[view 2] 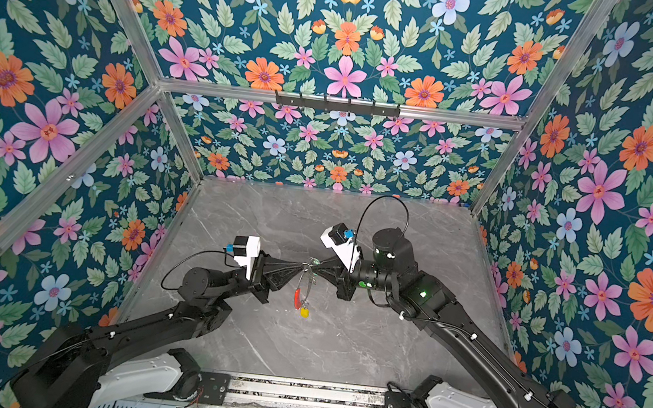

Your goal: Remove the keys from the keyring

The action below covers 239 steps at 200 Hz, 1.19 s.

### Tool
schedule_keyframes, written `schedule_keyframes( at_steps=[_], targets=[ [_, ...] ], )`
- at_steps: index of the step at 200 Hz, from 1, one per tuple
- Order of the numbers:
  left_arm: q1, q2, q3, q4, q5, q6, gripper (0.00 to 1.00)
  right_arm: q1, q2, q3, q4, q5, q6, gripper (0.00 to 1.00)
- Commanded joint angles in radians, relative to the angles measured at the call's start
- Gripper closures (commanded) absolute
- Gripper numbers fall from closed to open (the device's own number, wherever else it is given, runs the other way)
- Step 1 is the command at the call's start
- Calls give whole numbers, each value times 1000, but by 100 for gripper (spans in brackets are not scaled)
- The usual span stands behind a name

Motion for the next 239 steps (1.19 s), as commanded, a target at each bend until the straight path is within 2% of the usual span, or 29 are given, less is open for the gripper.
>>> schedule_keyframes(
  at_steps=[1,67,239],
  targets=[
    [0,0,-7,101,55,-32,100,-9,8,-3,30,2,17,100],
    [0,58,6,292,108,-171,100,-11,16,-12,34,7,14,100],
    [0,71,18,328,69,-212,100,-11,24,-40,46,-25,12,100]
  ],
)
